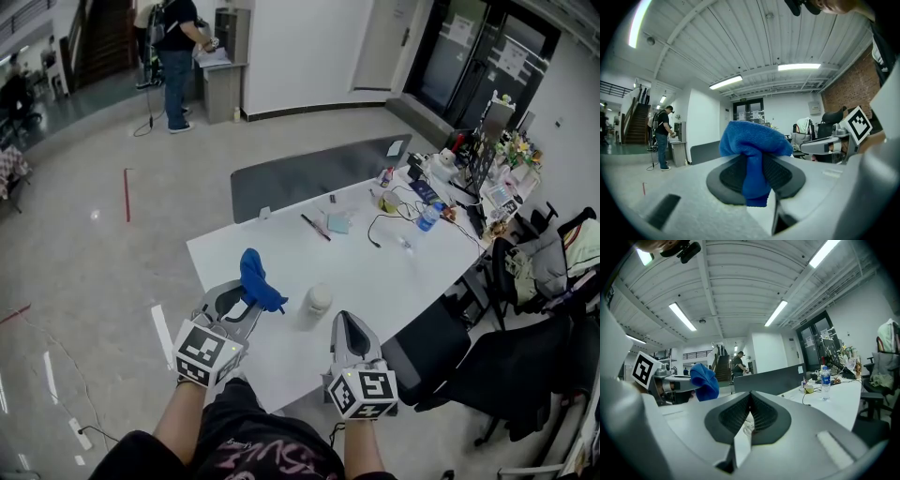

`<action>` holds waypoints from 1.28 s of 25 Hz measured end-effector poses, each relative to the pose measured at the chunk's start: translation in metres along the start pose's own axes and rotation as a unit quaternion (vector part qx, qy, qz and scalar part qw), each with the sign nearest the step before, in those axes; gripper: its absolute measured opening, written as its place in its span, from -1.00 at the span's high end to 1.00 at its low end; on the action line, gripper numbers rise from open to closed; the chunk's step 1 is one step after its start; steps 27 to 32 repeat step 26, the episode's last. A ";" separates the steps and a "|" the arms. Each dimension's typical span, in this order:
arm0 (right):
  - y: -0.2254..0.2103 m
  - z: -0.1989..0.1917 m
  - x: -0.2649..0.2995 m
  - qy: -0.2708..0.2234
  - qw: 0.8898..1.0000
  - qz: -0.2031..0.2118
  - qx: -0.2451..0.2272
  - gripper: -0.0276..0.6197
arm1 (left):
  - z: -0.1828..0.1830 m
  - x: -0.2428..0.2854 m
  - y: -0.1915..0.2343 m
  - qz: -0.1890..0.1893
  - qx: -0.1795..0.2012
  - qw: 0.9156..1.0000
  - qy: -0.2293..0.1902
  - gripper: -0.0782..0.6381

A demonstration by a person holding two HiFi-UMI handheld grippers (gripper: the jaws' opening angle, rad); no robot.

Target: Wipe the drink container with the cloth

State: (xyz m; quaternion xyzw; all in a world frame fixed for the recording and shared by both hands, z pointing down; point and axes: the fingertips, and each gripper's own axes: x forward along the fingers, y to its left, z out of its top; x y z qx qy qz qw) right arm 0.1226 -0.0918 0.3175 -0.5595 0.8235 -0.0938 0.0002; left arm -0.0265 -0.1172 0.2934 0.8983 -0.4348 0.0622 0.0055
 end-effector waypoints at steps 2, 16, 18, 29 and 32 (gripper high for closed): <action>0.002 0.004 -0.003 -0.006 1.000 -0.002 0.002 0.93 | 0.004 -0.005 0.000 0.002 -0.002 1.000 -0.004 0.51; 0.012 0.003 -0.017 -0.011 1.000 0.000 0.005 0.93 | 0.006 -0.029 0.002 0.013 -0.007 1.000 -0.017 0.52; 0.012 0.001 -0.018 -0.010 1.000 0.000 0.005 0.93 | 0.005 -0.030 0.003 0.012 -0.008 1.000 -0.016 0.52; 0.016 0.002 -0.024 -0.014 1.000 0.001 0.006 0.93 | 0.004 -0.036 -0.001 0.007 -0.007 1.000 -0.016 0.52; 0.016 0.002 -0.024 -0.014 1.000 0.001 0.006 0.93 | 0.004 -0.036 -0.001 0.007 -0.007 1.000 -0.016 0.52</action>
